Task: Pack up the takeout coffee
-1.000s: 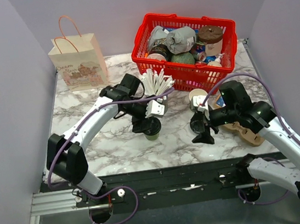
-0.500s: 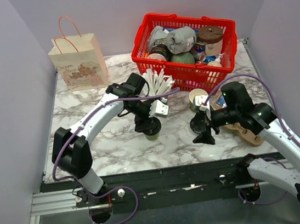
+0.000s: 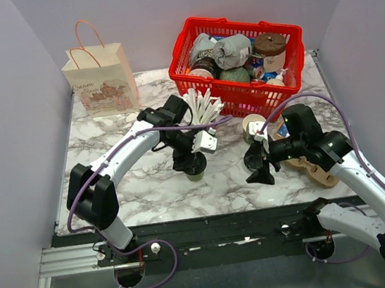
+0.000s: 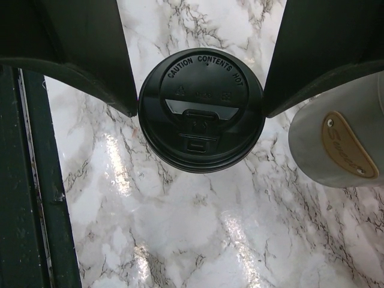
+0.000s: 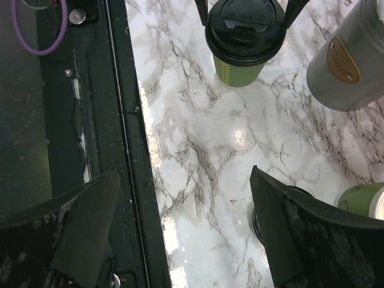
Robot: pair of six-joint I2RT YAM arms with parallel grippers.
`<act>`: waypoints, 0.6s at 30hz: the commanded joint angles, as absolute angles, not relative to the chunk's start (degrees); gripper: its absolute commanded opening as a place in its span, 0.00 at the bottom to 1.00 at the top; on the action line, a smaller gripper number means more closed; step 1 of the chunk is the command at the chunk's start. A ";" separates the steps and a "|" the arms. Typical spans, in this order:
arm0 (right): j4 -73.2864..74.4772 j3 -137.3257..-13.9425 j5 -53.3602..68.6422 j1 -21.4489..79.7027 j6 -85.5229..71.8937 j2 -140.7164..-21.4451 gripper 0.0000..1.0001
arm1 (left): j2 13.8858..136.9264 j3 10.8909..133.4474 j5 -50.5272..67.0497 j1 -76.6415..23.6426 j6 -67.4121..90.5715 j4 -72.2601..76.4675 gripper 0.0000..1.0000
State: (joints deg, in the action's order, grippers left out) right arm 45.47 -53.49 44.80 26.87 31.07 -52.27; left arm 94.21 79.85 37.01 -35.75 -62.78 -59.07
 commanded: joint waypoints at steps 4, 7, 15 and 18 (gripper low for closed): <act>43.86 -52.91 46.76 26.63 31.11 -52.91 0.97 | 94.39 78.23 35.42 -36.12 -63.72 -57.92 0.90; 43.59 -52.82 46.58 26.46 30.94 -52.91 0.97 | 94.04 77.35 34.90 -36.12 -63.72 -56.87 0.90; 43.50 -53.09 46.41 26.54 30.94 -53.52 0.97 | 93.34 76.38 33.58 -36.04 -63.37 -56.42 0.84; 43.42 -53.35 46.23 26.54 30.94 -53.70 0.97 | 91.59 75.24 32.70 -35.77 -63.19 -56.51 0.82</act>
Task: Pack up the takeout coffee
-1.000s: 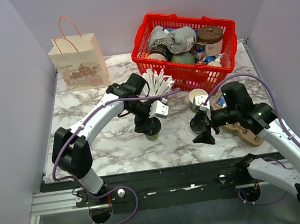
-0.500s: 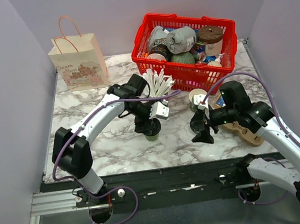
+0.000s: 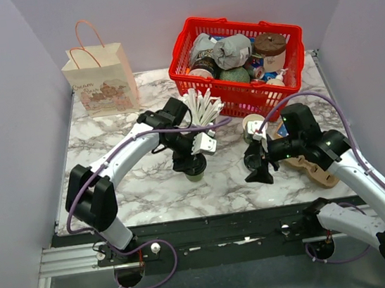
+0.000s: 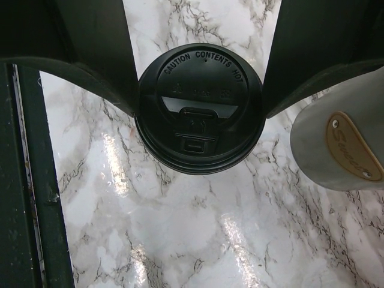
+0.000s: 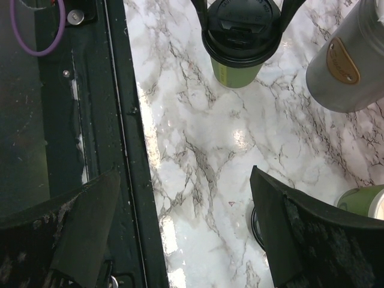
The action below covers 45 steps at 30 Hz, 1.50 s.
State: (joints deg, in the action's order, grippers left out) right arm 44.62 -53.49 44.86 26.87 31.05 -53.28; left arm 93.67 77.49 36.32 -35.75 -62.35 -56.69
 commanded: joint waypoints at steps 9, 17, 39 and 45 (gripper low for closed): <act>43.59 -54.32 45.97 26.54 31.11 -54.84 0.97 | 81.75 69.09 30.85 -28.31 -60.82 -58.00 0.80; 43.77 -55.55 46.49 26.54 31.20 -56.51 0.97 | 72.70 63.73 28.93 -13.29 -61.95 -63.45 0.79; 43.86 -58.62 48.25 26.54 29.36 -60.56 0.96 | 70.49 61.53 26.99 32.77 -68.20 -66.90 0.77; 43.95 -58.89 48.34 26.54 29.09 -61.17 0.96 | 70.31 59.41 23.65 35.77 -65.05 -63.55 0.78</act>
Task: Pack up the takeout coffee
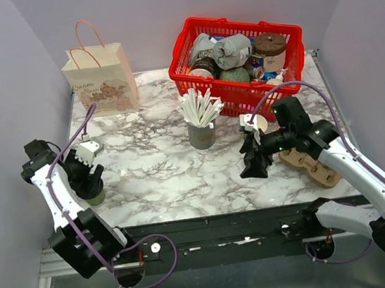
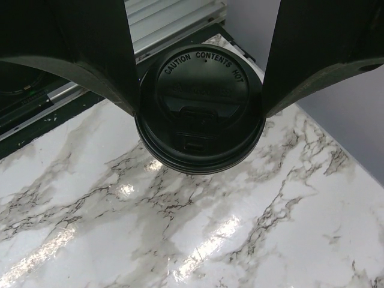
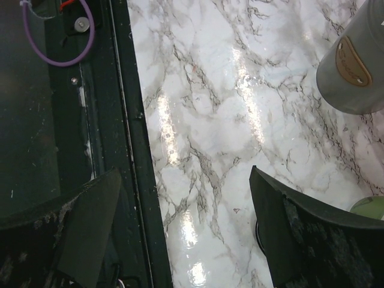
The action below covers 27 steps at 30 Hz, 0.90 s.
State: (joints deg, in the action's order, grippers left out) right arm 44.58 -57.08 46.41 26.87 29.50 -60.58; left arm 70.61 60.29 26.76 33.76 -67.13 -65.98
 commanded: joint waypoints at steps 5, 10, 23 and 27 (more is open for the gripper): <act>43.86 -58.89 48.60 26.54 28.92 -61.61 0.96 | 71.54 58.89 22.94 38.66 -62.23 -61.96 0.79; 44.03 -59.33 48.43 26.54 29.00 -61.96 0.96 | 69.62 58.27 26.09 39.99 -63.63 -62.40 0.84; 45.25 -61.79 34.91 26.37 26.54 -62.75 0.93 | 66.71 61.08 33.48 39.82 -59.24 -57.57 0.99; 50.61 -62.75 26.03 24.79 27.33 -63.28 0.92 | 63.82 63.54 39.10 38.33 -58.45 -59.32 0.99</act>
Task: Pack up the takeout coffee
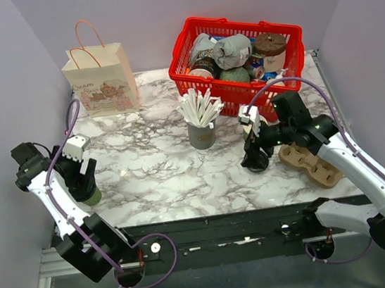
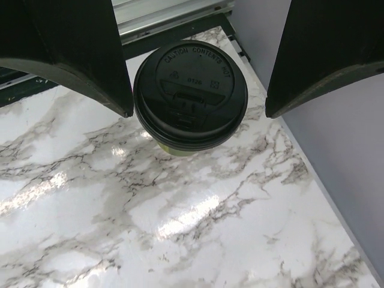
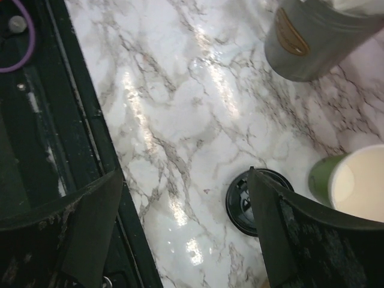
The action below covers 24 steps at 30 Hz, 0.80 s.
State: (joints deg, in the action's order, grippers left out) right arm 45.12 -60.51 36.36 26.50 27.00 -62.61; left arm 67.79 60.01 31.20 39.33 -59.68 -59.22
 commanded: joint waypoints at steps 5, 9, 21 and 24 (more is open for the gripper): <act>58.96 -60.65 18.64 17.33 29.79 -64.16 0.80 | 61.09 66.61 45.60 32.88 -54.16 -61.87 0.99; 62.13 -59.07 15.30 10.82 31.55 -64.07 0.70 | 57.67 64.96 44.21 24.02 -45.91 -55.67 0.99; 59.86 -56.17 8.00 -8.08 45.96 -70.04 0.59 | 53.09 58.54 38.94 5.54 -32.08 -43.43 0.99; 57.31 -54.59 6.68 -8.53 48.51 -70.93 0.62 | 53.17 58.01 38.85 4.75 -31.20 -42.63 0.99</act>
State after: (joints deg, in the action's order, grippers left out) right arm 59.42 -56.90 10.52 -7.88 42.92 -70.02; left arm 53.36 58.87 40.10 5.93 -35.11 -46.13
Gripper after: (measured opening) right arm 0.604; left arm 0.987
